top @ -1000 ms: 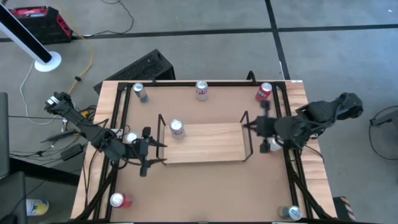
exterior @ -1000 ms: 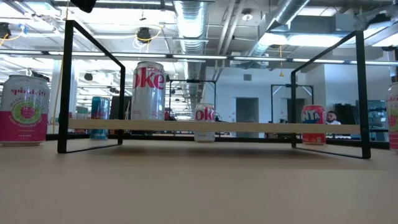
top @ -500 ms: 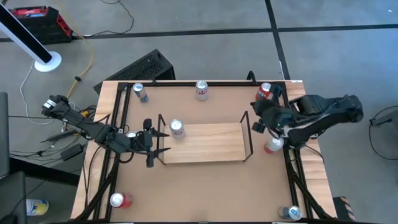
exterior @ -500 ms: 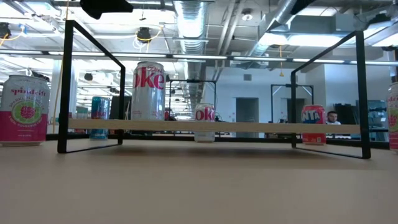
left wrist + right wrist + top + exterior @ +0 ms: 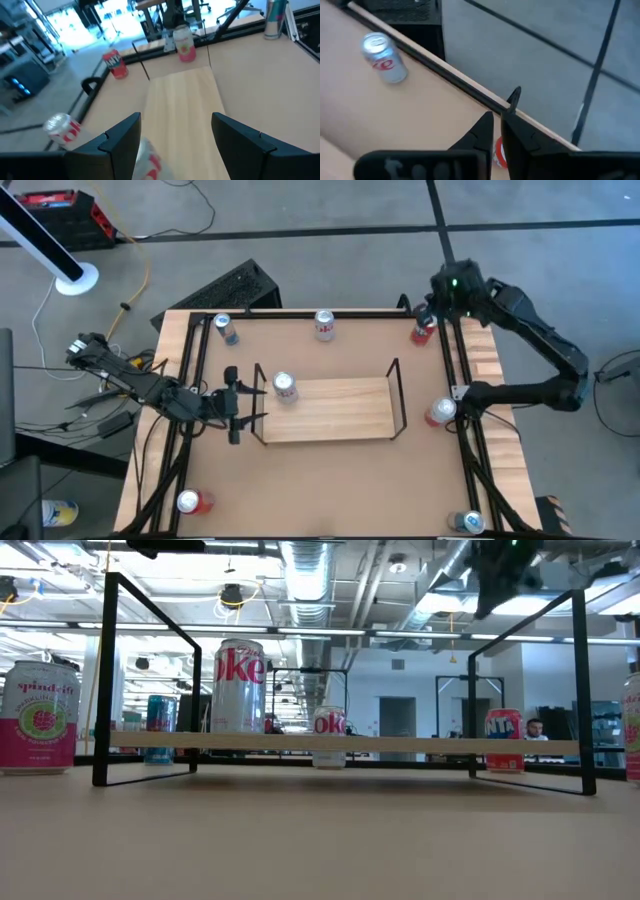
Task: Place canned beverage on shelf
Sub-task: Put the top orange soda can on the shelf aligned with the other silver soda can
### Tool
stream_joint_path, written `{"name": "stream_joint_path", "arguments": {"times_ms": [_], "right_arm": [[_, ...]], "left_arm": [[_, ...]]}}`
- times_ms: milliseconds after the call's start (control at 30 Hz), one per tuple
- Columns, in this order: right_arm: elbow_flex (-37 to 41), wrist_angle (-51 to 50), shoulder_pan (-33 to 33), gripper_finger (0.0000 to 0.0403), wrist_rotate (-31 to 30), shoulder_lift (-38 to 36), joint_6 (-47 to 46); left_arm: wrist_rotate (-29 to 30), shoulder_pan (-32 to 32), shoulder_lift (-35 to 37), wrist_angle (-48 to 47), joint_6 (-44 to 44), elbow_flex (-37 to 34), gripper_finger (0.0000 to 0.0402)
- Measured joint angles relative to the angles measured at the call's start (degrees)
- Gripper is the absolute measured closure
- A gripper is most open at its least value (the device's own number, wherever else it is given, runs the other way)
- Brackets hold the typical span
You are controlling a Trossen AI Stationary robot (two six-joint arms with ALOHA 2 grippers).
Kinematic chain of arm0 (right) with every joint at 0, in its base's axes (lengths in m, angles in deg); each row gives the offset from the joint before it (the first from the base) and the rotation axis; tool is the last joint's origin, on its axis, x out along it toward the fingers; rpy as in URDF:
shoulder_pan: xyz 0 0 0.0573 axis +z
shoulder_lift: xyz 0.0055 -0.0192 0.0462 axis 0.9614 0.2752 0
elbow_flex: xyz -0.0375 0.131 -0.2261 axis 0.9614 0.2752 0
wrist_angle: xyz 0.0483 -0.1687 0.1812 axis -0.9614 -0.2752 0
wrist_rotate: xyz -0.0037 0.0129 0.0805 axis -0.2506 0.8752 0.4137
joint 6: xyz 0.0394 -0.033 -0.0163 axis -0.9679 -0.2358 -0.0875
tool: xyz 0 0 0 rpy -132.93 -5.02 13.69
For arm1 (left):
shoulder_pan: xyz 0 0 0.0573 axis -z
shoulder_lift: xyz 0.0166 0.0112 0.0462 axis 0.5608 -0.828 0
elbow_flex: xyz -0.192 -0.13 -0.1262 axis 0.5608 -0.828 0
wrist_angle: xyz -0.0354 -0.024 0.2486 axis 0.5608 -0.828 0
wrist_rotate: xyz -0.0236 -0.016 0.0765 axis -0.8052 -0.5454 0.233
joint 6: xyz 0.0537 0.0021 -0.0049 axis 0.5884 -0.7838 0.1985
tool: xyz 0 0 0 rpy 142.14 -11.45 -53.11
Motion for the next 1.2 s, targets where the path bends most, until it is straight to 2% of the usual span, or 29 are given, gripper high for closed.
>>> {"name": "stream_joint_path", "arguments": {"times_ms": [133, 300, 467, 567, 733, 867, 1000, 1200], "right_arm": [[3.7, 3.9, -7.7, 0.0322, 2.7, 2.5, -1.1], [6.1, 5.0, -11.3, 0.0286, 3.2, 6.7, -4.4], [7.2, 4.0, -11.9, 0.0233, 3.3, 11.1, -8.4], [7.2, 1.4, -12.0, 0.0191, 3.2, 13.3, -9.1], [7.2, -1.8, -13.1, 0.0121, 3.1, 15.4, -9.8], [7.2, -2.3, -13.9, 0.0084, 2.9, 16.3, -9.7], [7.2, -1.5, -14.1, 0.0066, 3.0, 16.2, -11.8], [7.8, -0.7, -13.8, 0.0065, 0.7, 16.2, -16.4]], "left_arm": [[0.1, 0.0, 4.6, -2.7, 0.8, 0.0, 0.0174], [-0.1, 0.0, 8.9, -4.3, -2.9, -3.7, 0.0174], [-0.1, 0.0, 11.3, 7.7, -1.0, -15.1, 0.0174], [-0.3, 0.4, 12.7, 12.3, -1.8, -19.7, 0.0174], [-2.7, 2.8, 15.3, 14.4, -1.2, -20.0, 0.0174], [-6.3, 4.2, 15.2, 14.1, -0.7, -19.9, 0.0174], [-6.8, 4.8, 14.4, 14.5, -1.0, -19.9, 0.0174], [-6.9, 4.9, 14.1, 14.5, -1.5, -19.9, 0.0174]]}}
